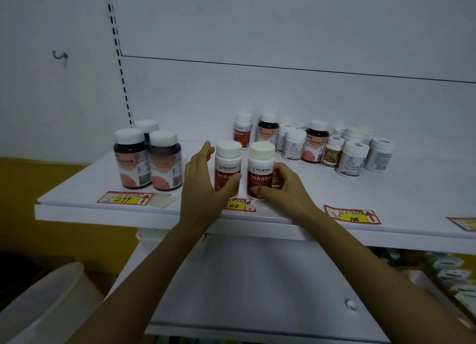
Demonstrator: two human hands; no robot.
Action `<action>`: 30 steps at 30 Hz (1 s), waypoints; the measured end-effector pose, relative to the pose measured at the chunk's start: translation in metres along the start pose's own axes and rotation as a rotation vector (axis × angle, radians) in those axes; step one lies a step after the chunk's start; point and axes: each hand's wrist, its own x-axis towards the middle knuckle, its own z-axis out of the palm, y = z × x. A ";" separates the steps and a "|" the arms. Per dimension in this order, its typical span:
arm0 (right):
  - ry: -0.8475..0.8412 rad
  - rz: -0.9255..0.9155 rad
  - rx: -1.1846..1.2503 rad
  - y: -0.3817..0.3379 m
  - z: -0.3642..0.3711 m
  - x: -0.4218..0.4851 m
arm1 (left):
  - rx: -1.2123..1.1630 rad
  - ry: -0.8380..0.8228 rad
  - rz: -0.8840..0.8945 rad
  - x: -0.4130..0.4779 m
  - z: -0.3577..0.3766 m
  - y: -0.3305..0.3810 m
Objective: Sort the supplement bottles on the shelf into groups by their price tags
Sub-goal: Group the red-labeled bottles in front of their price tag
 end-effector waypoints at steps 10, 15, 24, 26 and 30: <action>-0.096 -0.082 -0.166 0.003 0.007 0.001 | -0.002 -0.229 -0.171 0.000 0.006 -0.006; -0.097 -0.071 -0.158 0.004 0.007 0.000 | 0.066 -0.214 -0.154 -0.002 0.005 -0.008; -0.115 -0.065 -0.153 0.003 0.006 -0.001 | 0.069 -0.216 -0.131 -0.002 0.006 -0.008; -0.121 -0.077 -0.152 0.003 0.006 -0.001 | 0.072 -0.210 -0.128 -0.002 0.006 -0.007; -0.119 -0.084 -0.169 0.005 0.006 0.000 | 0.084 -0.208 -0.128 -0.002 0.005 -0.006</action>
